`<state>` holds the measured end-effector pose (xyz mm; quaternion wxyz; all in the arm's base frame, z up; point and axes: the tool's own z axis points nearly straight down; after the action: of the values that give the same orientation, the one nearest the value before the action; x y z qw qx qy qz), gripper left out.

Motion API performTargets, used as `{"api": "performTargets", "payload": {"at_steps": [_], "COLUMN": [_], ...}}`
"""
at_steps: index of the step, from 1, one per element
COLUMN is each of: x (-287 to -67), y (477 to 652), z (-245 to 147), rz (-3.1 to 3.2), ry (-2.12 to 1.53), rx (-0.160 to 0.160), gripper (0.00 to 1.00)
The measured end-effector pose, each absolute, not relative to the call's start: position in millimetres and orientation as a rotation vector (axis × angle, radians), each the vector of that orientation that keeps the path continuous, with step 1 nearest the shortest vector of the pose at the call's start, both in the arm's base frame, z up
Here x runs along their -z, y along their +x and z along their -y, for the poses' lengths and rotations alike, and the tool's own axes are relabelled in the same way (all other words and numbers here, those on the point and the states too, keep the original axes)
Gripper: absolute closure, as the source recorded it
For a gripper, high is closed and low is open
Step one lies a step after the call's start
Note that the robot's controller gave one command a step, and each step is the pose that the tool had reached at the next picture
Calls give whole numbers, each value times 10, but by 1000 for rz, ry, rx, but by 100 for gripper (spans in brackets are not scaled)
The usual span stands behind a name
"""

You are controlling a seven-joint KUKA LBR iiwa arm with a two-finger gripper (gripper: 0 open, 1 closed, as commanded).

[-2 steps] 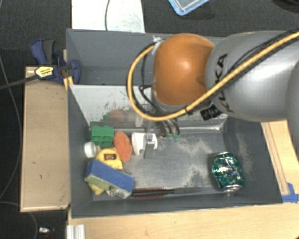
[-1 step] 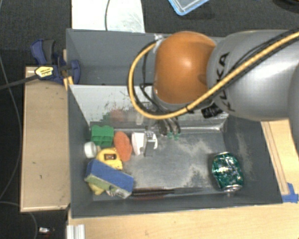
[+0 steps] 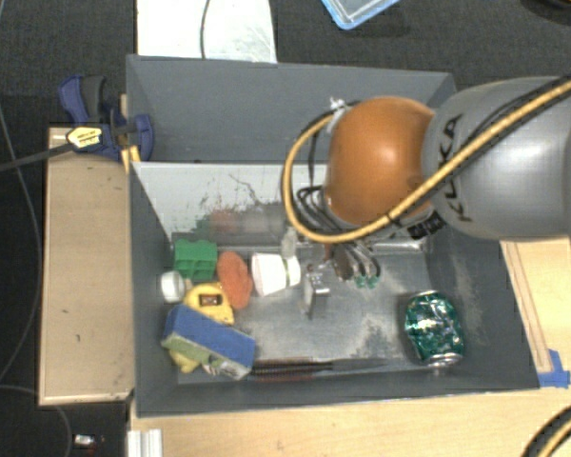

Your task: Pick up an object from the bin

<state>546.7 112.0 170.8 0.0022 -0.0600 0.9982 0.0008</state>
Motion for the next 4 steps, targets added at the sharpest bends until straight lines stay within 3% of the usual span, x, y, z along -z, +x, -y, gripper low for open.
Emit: {"api": "performTargets", "payload": {"at_steps": [1, 2, 3, 4], "x": [-1349, -926, -921, -770], "y": [5020, 5584, 5257, 5625], "z": [-368, -233, -769, -1344], "rz": [-3127, -3117, -3136, -3109], "ry": [-167, -262, -55, -347], "rx": [-6, -4, -1, 4], "gripper": [0, 0, 0, 0]}}
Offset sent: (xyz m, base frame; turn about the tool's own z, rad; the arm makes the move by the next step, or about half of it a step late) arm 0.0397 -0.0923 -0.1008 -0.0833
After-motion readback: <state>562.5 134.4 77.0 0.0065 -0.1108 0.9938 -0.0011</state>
